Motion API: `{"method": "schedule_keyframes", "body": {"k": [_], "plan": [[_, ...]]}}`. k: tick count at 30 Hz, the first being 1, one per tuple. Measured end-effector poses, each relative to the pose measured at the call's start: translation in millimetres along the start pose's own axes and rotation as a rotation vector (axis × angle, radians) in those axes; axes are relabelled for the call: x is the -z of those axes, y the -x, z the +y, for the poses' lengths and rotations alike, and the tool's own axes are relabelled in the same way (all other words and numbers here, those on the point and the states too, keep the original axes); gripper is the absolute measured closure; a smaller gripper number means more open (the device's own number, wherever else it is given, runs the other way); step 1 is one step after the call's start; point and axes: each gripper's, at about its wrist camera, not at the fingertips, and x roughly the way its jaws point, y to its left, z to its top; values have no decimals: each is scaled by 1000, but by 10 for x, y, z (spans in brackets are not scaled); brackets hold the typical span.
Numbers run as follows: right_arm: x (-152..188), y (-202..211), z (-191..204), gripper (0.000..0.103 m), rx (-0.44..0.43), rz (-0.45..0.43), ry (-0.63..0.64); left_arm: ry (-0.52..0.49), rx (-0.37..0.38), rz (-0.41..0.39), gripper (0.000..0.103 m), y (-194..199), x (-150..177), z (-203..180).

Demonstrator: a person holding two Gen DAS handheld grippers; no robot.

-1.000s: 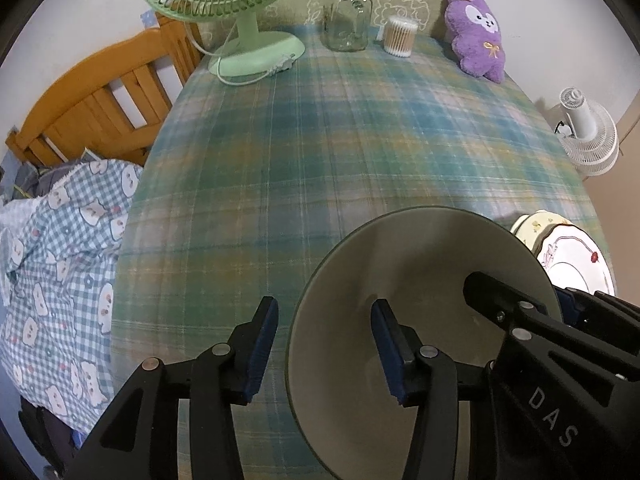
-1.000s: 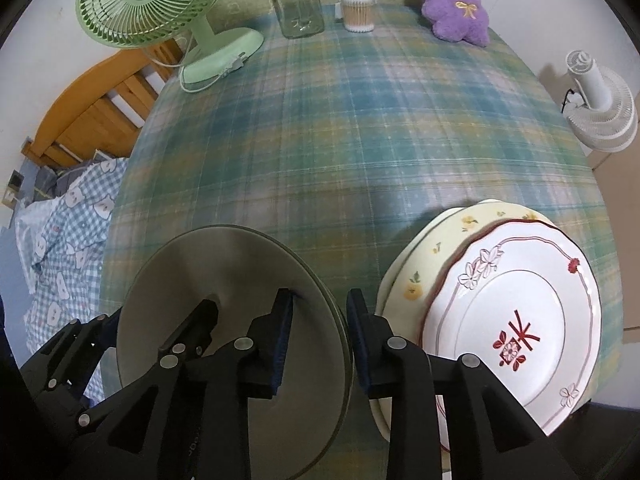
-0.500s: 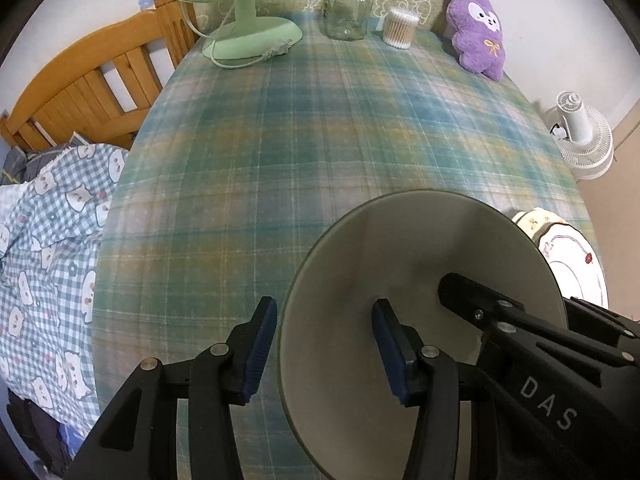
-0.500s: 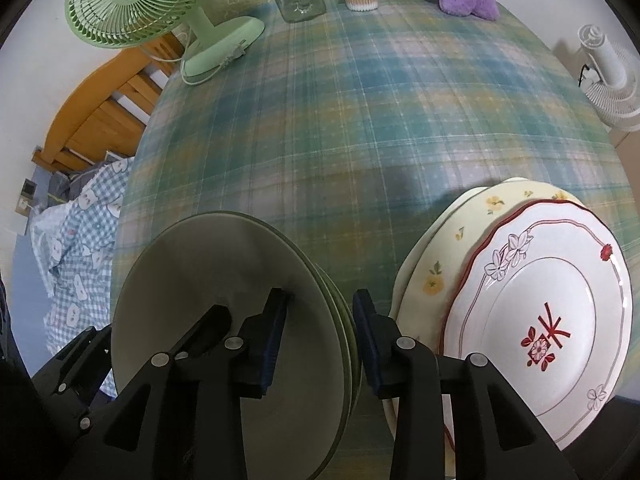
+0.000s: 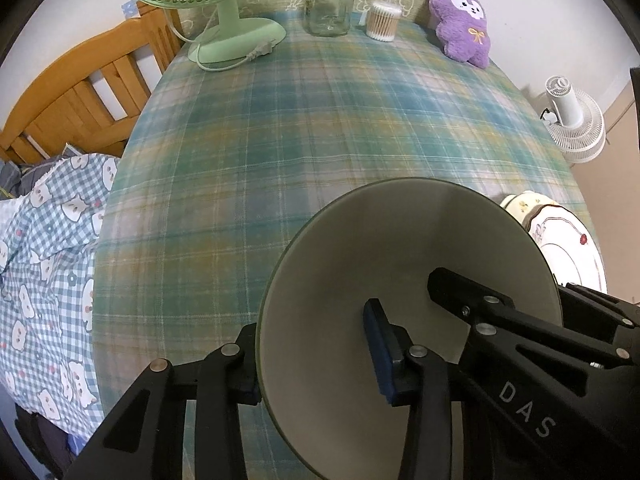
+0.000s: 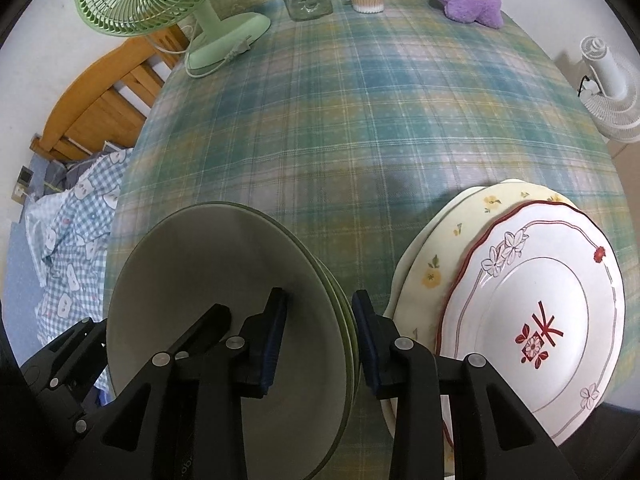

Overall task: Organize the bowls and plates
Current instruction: 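Lower the white bowl with both tools over the plate stack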

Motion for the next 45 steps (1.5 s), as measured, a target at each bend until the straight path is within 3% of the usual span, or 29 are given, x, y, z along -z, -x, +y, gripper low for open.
{"method": "schedule_keyframes", "body": {"k": [7, 27, 45], "plan": [[15, 65, 15, 66, 14, 3, -15, 18, 14, 25, 64, 35, 0, 31], [156, 501, 156, 66, 84, -56, -103, -52, 73, -23, 66, 395, 37, 68], [59, 781, -328, 66, 59, -76, -67, -21, 46, -50, 66, 512, -46, -457]]}}
